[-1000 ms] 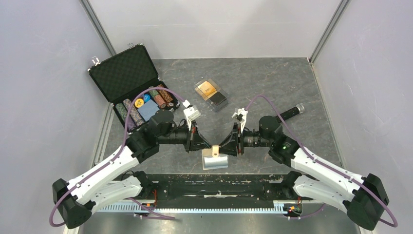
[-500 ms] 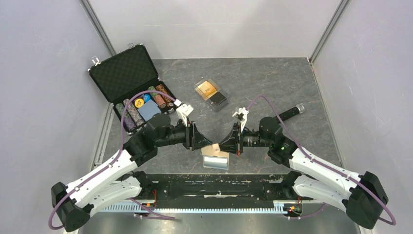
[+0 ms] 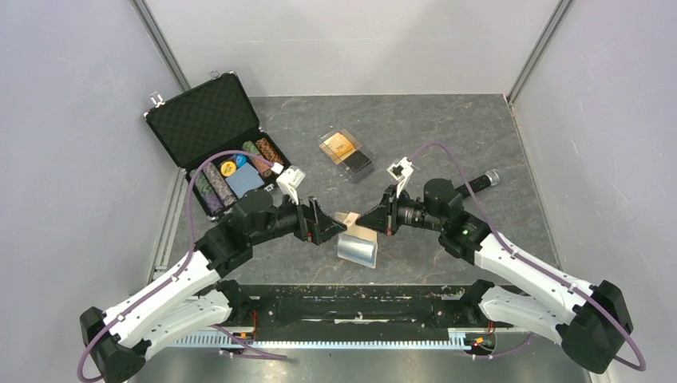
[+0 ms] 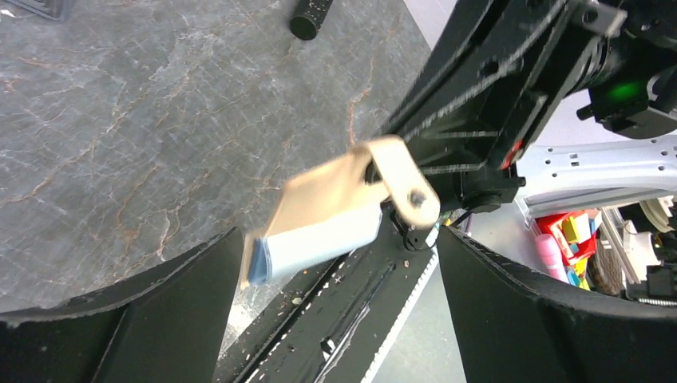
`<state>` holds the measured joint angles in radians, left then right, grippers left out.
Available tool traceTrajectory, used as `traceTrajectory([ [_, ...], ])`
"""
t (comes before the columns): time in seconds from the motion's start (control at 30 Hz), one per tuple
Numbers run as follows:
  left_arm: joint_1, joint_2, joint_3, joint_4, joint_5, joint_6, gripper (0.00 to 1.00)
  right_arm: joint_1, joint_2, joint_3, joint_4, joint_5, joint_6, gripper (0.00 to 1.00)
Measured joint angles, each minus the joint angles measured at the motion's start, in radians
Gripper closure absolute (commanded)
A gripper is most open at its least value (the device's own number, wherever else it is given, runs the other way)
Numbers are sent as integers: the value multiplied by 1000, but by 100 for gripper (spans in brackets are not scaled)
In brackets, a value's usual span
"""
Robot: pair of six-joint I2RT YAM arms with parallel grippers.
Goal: Put the credit cards into the card holder
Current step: Open the card holder at the center of the board.
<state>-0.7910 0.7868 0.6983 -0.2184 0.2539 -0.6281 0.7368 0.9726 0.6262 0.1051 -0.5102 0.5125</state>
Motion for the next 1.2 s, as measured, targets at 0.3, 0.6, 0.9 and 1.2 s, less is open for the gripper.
traceTrajectory([
  [0.3,16,-60,-137,58,-13,-74,5,-107,9,45,-33,56,149,100],
  [0.6,40,-43,-175,164,6,-111,12,-114,24,64,-32,29,221,100],
  [0.9,43,72,-172,208,90,-113,26,-122,34,72,-31,11,243,100],
  [1.2,43,109,-153,283,187,-135,40,-127,61,75,-31,5,256,100],
])
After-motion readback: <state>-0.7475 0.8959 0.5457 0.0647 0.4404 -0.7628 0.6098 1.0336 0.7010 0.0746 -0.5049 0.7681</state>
